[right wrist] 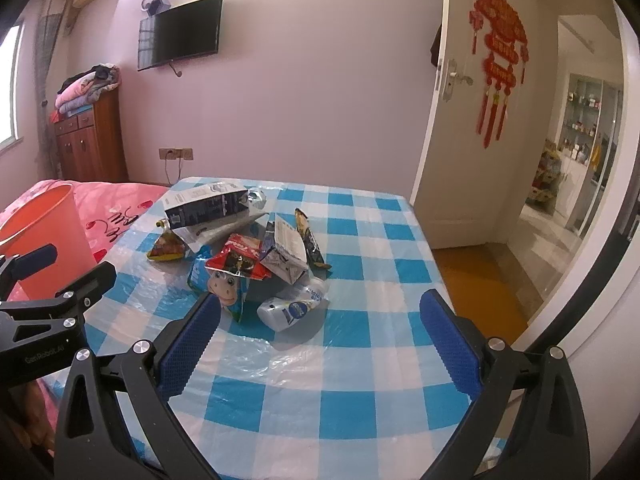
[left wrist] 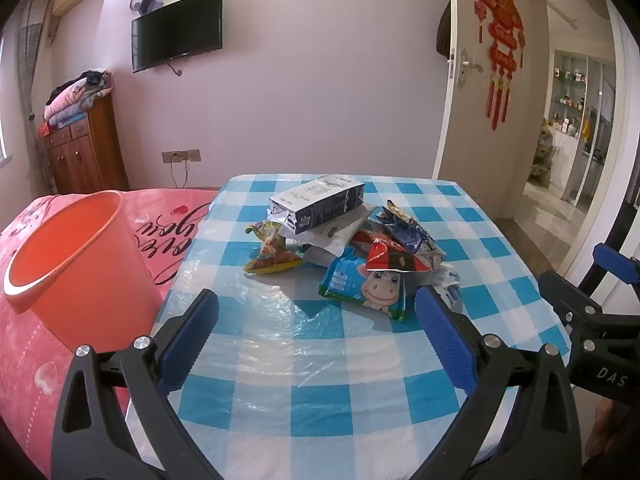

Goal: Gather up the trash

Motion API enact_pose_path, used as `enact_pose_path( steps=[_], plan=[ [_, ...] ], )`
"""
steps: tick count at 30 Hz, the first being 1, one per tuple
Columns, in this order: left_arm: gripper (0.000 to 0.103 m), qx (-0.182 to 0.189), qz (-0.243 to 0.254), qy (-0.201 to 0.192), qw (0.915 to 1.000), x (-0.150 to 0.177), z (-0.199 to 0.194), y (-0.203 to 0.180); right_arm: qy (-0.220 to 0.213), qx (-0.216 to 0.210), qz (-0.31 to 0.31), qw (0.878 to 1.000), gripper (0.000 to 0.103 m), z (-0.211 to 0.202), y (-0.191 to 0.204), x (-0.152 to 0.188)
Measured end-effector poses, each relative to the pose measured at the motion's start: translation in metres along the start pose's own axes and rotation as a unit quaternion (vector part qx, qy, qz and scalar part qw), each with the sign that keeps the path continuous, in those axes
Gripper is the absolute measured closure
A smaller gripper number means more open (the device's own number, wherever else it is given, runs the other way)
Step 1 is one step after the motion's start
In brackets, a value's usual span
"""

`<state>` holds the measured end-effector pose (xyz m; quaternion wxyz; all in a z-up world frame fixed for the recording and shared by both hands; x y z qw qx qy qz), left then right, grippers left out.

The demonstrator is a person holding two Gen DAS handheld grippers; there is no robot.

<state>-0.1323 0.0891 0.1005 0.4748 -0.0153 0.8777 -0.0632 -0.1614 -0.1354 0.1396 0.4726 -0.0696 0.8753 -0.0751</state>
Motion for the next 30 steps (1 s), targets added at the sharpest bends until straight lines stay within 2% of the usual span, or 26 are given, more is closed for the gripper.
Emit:
enact_pose_path(
  steps=[18,26,30],
  plan=[
    [0.004,0.002,0.002,-0.009,1.0000,-0.001,-0.012,0.007,-0.006,0.004,-0.012,1.000,0.004,-0.006,0.006,0.002],
    [0.004,-0.002,0.014,-0.006,0.9999,0.003,0.000,0.009,0.019,-0.044,0.039,0.998,0.004,0.023,-0.016,0.014],
    [0.004,0.001,0.017,0.000,0.9999,-0.002,0.012,0.011,0.040,-0.084,0.068,0.993,0.004,0.045,-0.025,0.021]
  ],
)
Point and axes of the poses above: each gripper's, at about its wrist camera, not at the fingertips, and z roughly the way its jaws point, y to its left, x to its underside, the point moved 5 cm from there along z, roughly the way its jaws point, and after that the axes turned 7 degrees about -z, right-handed, at the moved point
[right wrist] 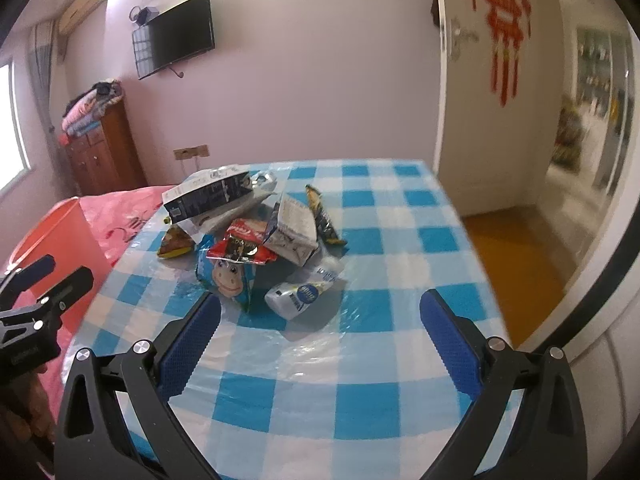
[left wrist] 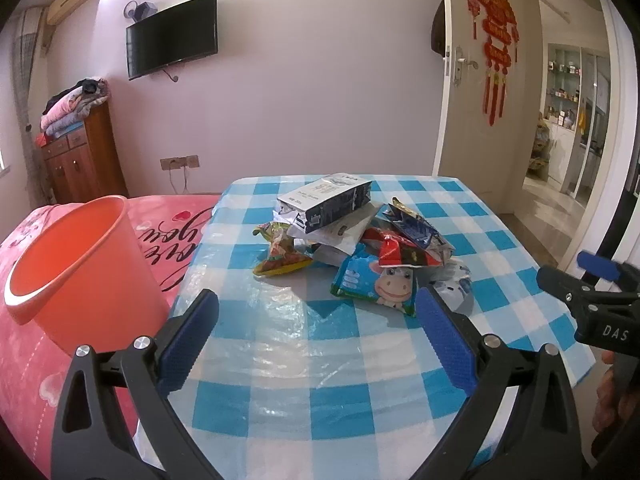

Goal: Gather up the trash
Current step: 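Reach the left tool to the white milk carton while the right tool approaches the white bottle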

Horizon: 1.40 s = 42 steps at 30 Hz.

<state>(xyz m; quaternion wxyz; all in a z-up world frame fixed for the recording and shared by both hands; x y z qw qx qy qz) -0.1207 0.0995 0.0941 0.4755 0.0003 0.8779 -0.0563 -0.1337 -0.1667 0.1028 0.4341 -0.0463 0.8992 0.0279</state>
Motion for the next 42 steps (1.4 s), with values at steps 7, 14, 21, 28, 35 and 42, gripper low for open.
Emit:
enact_pose_path(
  steps=[7,14,21,28,35,42],
  plan=[
    [0.004,0.041,0.035,0.010,0.9985,-0.029,0.028,-0.002,0.039,-0.074,0.059,0.995,0.004,0.039,-0.018,0.006],
    [0.004,0.066,0.102,0.033,0.9921,-0.067,0.079,-0.011,0.066,-0.131,0.090,0.985,0.006,0.071,-0.017,0.011],
    [0.004,0.091,0.128,0.067,0.9853,-0.094,0.130,-0.019,0.087,-0.149,0.114,0.978,0.019,0.094,-0.022,0.012],
    [0.004,0.096,0.158,0.114,0.9762,-0.102,0.177,-0.029,0.119,-0.166,0.147,0.968,0.028,0.116,-0.027,0.020],
    [0.007,0.087,0.165,0.148,0.9713,-0.101,0.209,-0.030,0.128,-0.169,0.153,0.965,0.032,0.130,-0.026,0.017],
    [0.032,0.083,0.135,0.176,0.9714,-0.097,0.227,-0.027,0.139,-0.160,0.159,0.964,0.037,0.146,-0.028,0.011]
  ],
)
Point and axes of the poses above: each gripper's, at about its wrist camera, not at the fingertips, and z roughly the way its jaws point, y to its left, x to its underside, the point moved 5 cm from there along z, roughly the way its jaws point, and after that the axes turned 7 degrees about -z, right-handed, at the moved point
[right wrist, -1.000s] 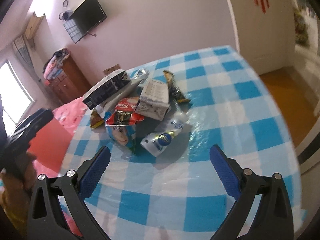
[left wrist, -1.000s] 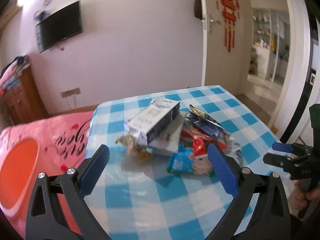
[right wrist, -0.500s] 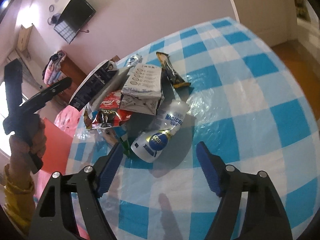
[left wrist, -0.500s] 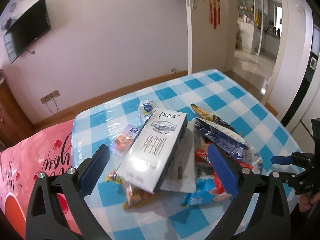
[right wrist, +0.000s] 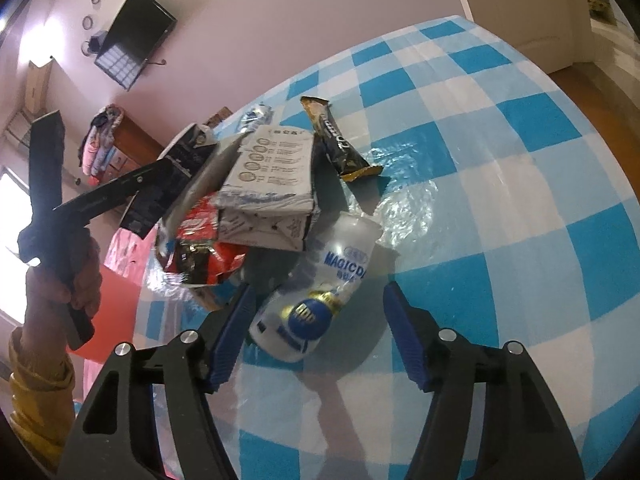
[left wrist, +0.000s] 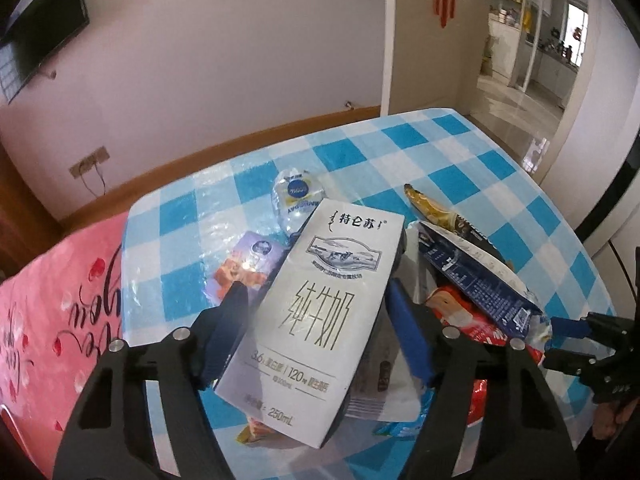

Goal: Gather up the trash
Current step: 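Reach the left tool to the white milk carton while the right tool approaches the white bottle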

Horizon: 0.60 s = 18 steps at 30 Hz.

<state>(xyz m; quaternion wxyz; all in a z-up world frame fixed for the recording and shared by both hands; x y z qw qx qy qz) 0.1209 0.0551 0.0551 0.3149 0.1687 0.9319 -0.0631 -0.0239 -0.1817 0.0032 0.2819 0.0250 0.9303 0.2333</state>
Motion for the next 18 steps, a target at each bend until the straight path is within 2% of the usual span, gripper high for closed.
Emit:
enact_pose_path(
  steps=[4,9,10,12,13,15,16,18],
  plan=[
    [0.035,-0.003,-0.011,-0.004,0.9999,0.003,0.000,0.000,0.007,0.010,-0.007,1.000,0.036,0.007,0.001,0.000],
    [0.040,0.001,-0.055,-0.005,0.9985,0.009,-0.005,0.007,0.002,0.036,-0.044,0.998,0.037,0.011,0.011,-0.002],
    [0.041,0.001,-0.059,-0.007,0.9982,0.010,-0.007,0.007,0.001,0.036,-0.056,0.998,0.042,0.012,0.014,-0.002],
    [0.043,0.003,-0.068,-0.013,0.9976,0.013,-0.012,0.007,0.000,0.050,-0.077,0.996,0.065,0.014,0.018,-0.001],
    [0.045,0.005,-0.075,-0.016,0.9971,0.015,-0.015,0.007,0.001,0.047,-0.080,0.996,0.065,0.015,0.018,0.000],
    [0.075,0.009,-0.093,-0.022,0.9954,0.019,-0.022,0.009,0.000,0.039,-0.075,0.996,0.066,0.014,0.017,0.001],
    [0.081,0.015,-0.106,-0.023,0.9940,0.021,-0.025,0.011,0.000,0.036,-0.073,0.997,0.066,0.014,0.016,0.002],
    [0.082,0.025,-0.122,-0.024,0.9920,0.026,-0.029,0.014,0.000,0.031,-0.072,0.997,0.066,0.012,0.014,0.004]
  ],
)
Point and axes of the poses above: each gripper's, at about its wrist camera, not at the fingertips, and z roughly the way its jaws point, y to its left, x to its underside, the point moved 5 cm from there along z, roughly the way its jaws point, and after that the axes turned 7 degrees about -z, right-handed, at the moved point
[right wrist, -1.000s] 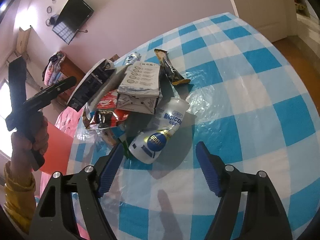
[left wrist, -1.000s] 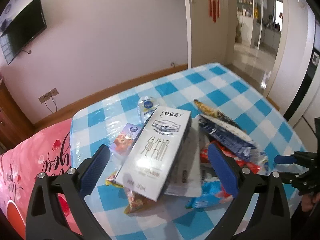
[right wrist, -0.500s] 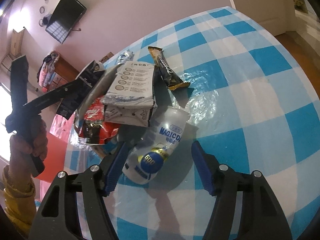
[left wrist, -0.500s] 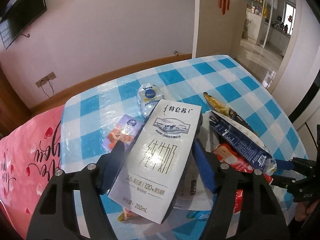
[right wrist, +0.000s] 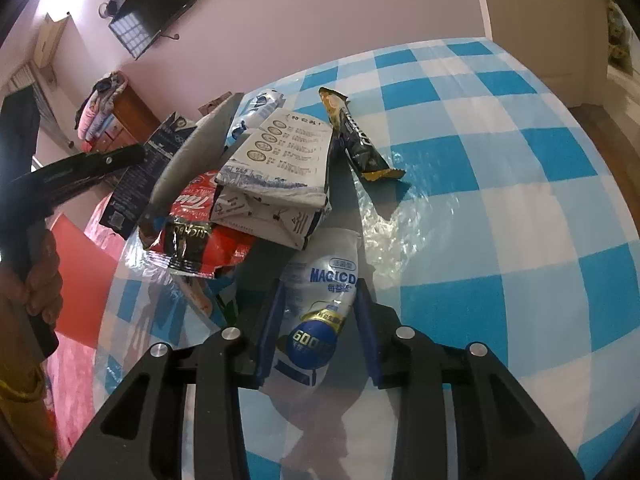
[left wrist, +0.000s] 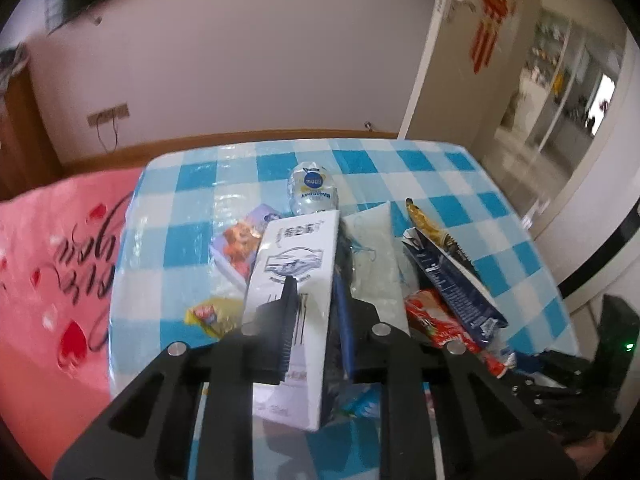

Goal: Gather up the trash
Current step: 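Reach the left tool to the white milk carton while the right tool approaches the white bottle, then close the left tool on the milk carton while the right tool grasps the white bottle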

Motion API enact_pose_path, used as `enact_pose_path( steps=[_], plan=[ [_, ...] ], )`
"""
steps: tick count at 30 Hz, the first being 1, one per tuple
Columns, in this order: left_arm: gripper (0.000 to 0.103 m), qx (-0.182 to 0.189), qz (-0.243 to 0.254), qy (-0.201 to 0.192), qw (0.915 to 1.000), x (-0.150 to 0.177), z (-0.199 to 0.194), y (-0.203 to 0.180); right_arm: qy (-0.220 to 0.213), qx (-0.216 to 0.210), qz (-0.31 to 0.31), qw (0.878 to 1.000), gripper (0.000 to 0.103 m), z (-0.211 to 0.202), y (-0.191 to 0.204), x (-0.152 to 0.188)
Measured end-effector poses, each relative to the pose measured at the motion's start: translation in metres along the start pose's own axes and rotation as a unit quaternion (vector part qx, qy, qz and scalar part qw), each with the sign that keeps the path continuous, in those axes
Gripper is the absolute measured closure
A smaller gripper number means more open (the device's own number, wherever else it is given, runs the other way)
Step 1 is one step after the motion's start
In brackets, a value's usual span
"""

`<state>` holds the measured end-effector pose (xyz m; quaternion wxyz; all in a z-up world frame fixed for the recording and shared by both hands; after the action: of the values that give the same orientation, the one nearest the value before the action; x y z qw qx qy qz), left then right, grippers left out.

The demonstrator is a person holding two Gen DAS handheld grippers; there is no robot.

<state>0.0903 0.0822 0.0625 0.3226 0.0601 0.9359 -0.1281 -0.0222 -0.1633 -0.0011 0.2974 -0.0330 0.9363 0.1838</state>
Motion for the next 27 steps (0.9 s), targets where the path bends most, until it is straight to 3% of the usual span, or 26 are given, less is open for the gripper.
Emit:
enact_pose_path(
  steps=[5,7,11,16,18,21,27],
  plan=[
    [0.081,0.008,-0.020,-0.001,0.9998,0.017,-0.008,0.010,0.001,0.006,-0.019,1.000,0.067,-0.007,0.003,0.007],
    [0.076,0.016,-0.027,0.009,0.9995,0.023,-0.010,0.013,0.007,0.003,-0.039,0.999,0.067,-0.010,0.008,0.011],
    [0.060,0.015,-0.032,0.025,0.9991,0.036,-0.010,0.016,0.014,0.002,-0.066,0.998,0.067,-0.016,0.013,0.020],
    [0.029,0.008,-0.029,0.021,0.9993,0.040,-0.006,0.017,0.016,0.008,-0.065,0.998,0.064,-0.019,0.011,0.024],
    [0.027,0.001,-0.028,0.017,0.9995,0.039,-0.002,0.020,0.013,0.007,-0.057,0.998,0.047,-0.022,0.009,0.025],
    [0.027,0.003,-0.045,0.033,0.9984,0.040,0.014,0.026,0.004,0.002,-0.051,0.999,0.031,-0.028,0.013,0.026],
    [0.028,0.002,-0.061,0.033,0.9976,0.055,0.019,0.027,0.002,0.030,-0.063,0.998,0.026,-0.030,0.021,0.032]
  ],
)
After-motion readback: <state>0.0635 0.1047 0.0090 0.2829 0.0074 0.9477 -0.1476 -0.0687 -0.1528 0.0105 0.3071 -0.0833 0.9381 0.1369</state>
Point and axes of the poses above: each gripper's, at about its wrist camera, not at the fingertips, and z roughly the way its jaws point, y to its left, x to its underside, the point moved 5 cm from there along z, roughly the way its jaws point, and after that the axes turned 7 degrees about -z, right-handed, at the moved point
